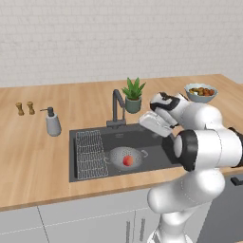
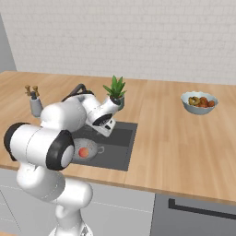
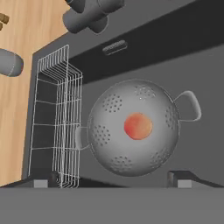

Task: Put the colander in the sink, put the peach in the colander, and turn on the sink faucet and pour water over the colander.

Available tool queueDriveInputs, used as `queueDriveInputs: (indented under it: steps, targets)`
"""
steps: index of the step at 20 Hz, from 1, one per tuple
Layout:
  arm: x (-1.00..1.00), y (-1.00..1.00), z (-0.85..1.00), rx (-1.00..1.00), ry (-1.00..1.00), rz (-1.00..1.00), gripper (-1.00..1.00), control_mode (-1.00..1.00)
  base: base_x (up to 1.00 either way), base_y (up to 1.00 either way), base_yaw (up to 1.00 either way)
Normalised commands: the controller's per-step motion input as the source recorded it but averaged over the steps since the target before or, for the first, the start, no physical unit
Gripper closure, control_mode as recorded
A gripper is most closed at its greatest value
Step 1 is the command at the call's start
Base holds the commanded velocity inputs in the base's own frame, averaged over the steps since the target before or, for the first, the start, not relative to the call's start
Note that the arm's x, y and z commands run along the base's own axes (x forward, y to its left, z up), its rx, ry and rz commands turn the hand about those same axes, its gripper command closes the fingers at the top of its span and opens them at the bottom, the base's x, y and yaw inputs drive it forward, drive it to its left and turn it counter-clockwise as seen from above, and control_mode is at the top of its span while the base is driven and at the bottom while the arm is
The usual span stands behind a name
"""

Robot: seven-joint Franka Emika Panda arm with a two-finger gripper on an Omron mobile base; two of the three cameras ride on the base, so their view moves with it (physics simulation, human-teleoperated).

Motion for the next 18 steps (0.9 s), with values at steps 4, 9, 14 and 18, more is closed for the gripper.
queueDriveInputs:
  steps: [4,9,14,18]
  targets:
    - [0.31,0.0,0.0,0.13,-0.19,0.0,-1.0,-1.0,0.0,0.0,0.0]
    - [0.37,0.13,0.0,0.06,-0.27,0.0,-1.0,-1.0,0.0,0.0,0.0]
    - [0.52,0.2,0.0,0.05,-0.17,0.0,-1.0,-1.0,0.0,0.0,0.0]
    - [0.76,0.21,0.01,0.07,-0.05,0.0,-1.0,-1.0,0.0,0.0,0.0]
